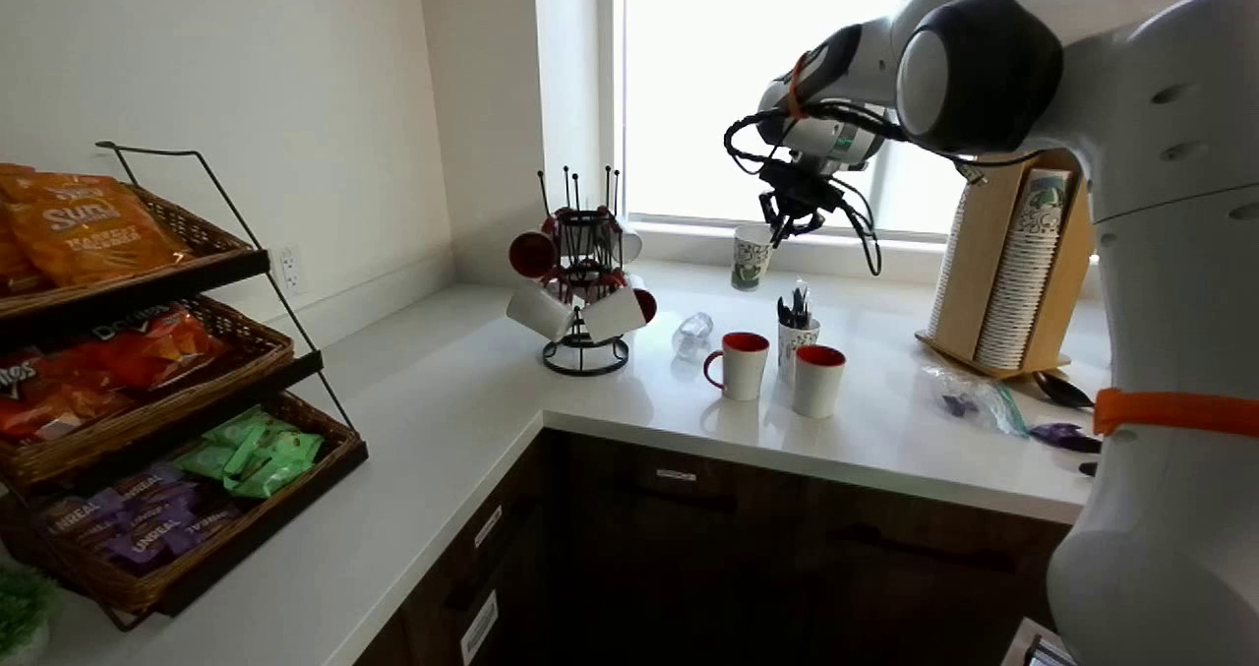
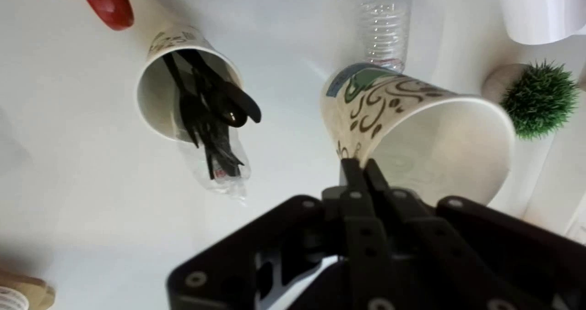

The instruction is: Remove the paper cup from the mug and put it on the table

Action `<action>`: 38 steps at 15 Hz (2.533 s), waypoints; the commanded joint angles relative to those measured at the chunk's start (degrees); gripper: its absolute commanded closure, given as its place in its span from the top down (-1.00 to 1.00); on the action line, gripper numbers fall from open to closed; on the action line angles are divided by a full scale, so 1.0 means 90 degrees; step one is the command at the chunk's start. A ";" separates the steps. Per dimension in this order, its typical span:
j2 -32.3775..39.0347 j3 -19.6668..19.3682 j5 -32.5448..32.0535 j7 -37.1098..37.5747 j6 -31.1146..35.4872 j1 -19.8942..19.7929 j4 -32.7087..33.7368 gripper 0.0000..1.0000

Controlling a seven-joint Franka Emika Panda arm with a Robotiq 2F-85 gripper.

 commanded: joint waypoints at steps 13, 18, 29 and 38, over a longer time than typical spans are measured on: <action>0.1959 0.0513 -0.0117 -0.0433 -0.0381 -0.0235 0.1432 -0.98; 0.2123 0.0500 -0.0164 -0.0587 -0.0571 -0.0277 0.1499 -0.73; 0.0524 0.0453 -0.0698 -0.0951 -0.0673 0.0283 0.0190 1.00; -0.1995 0.0836 -0.0653 -0.3184 -0.1948 0.0730 -0.2409 1.00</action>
